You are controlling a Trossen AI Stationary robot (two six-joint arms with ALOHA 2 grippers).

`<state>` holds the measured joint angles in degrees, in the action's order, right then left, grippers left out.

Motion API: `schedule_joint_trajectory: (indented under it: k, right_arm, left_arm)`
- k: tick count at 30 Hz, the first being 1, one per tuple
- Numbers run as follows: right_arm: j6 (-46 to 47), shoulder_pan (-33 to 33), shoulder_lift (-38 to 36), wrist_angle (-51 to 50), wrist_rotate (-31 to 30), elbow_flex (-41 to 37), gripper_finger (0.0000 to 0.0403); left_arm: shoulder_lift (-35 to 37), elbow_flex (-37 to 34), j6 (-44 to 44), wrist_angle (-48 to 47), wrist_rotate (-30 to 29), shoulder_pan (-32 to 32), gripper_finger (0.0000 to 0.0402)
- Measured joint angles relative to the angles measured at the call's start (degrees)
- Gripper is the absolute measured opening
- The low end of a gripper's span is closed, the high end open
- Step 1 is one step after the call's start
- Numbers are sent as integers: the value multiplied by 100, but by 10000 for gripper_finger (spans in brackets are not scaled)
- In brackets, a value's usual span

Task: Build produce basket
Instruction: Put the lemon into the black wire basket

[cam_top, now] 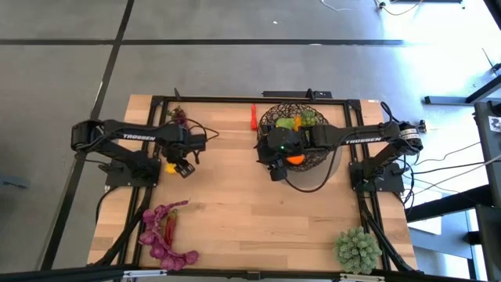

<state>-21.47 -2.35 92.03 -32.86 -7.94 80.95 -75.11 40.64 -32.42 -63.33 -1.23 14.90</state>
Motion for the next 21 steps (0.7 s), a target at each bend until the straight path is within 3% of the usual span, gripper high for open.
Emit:
schedule_joint_trajectory:
  k: [21]
  right_arm:
    - [-22,-2,0,-1,2,0,215]
  left_arm:
    - [4,-667,-201,308,28,-46,204]
